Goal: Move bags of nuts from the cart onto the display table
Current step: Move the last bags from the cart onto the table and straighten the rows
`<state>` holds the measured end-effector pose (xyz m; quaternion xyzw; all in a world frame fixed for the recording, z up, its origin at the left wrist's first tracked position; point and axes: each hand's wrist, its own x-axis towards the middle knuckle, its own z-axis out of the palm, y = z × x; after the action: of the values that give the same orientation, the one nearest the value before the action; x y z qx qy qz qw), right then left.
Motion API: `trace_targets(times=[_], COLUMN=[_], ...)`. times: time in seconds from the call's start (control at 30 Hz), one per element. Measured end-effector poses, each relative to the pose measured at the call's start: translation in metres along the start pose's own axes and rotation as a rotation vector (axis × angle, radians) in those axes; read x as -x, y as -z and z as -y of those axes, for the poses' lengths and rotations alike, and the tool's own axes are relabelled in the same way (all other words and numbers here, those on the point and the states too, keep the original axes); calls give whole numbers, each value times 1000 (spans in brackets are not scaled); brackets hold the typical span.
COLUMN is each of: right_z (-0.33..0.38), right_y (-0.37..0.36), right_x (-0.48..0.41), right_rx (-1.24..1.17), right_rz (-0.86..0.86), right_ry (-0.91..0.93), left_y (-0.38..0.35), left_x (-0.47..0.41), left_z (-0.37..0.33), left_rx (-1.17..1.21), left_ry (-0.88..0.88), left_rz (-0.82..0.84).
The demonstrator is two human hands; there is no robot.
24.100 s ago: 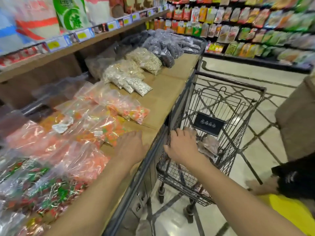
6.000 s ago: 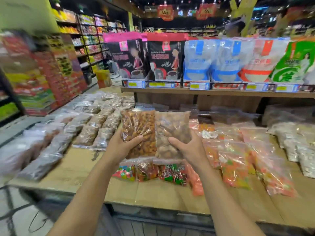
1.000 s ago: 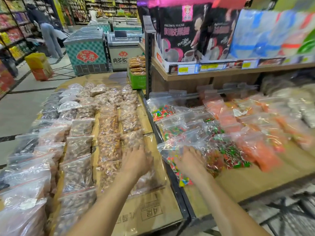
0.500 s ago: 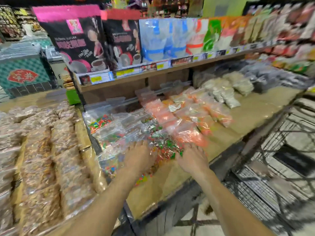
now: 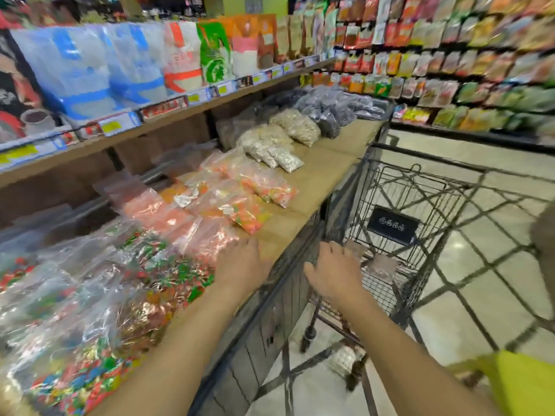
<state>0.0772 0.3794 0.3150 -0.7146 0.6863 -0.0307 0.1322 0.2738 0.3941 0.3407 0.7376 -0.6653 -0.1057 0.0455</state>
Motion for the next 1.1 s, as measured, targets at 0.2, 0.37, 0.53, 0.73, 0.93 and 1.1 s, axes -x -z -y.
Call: trace_targets(times=[0.2,0.37,0.53,0.73,0.93,1.1], right_z=[-66,-105,-133,-155,-170,-188], right_y=[7,17,20,22,27,26], right_x=[-20,-44,-85,-148,-197,-224], right_rx=[-31,-29,-68,-76,-94,-82], right_rz=[-30,-51,-38,-49,-23,20], right_ry=[-166,-286,-385,-475,-551,-614], left_y=[-19,-27,-44,-63,-84,-104], left_x=[-47,-86,-143,-216,-282,-319], left_z=[-71,-121,-156,-185,-208,-221], left_rx=[-57,-27,5,20,-52,-55], left_ry=[-178,-285,-375,-490,-564,-596], left_rz=[13,59,123,161,259,341])
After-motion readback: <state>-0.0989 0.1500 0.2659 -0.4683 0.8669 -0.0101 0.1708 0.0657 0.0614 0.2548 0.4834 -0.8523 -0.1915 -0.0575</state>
